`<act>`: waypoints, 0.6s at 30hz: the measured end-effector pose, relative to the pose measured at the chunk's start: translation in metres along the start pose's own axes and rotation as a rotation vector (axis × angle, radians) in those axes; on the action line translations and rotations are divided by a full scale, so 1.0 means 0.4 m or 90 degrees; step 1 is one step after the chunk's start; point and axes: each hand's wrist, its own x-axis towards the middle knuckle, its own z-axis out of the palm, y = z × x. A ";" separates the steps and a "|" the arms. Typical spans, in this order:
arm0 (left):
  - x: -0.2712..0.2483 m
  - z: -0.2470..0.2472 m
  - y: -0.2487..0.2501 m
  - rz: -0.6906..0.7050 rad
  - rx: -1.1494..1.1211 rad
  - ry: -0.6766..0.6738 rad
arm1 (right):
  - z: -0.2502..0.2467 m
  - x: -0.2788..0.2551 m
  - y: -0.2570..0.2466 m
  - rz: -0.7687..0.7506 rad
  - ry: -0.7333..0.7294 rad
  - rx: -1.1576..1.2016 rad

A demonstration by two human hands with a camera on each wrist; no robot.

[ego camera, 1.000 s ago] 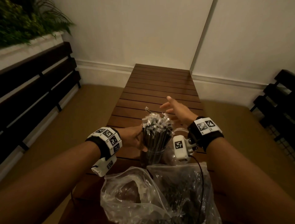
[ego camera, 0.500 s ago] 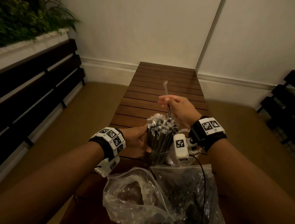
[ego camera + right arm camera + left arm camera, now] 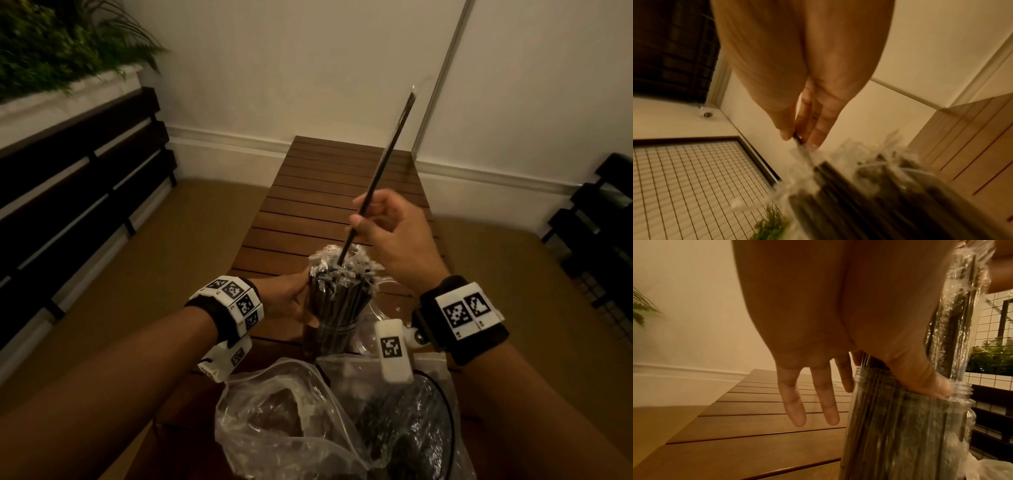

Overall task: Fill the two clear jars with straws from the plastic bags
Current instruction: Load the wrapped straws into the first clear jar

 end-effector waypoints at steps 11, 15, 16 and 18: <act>-0.003 -0.001 0.001 0.012 -0.005 0.001 | 0.020 -0.036 0.021 0.043 -0.123 -0.265; 0.002 0.001 0.001 0.011 -0.004 -0.002 | -0.002 -0.001 -0.070 -0.008 0.025 -0.186; 0.005 0.001 -0.002 0.009 -0.005 -0.005 | -0.004 0.014 -0.099 -0.059 0.072 -0.175; 0.007 0.000 -0.001 0.001 -0.005 -0.011 | -0.006 0.049 -0.154 -0.172 0.133 -0.204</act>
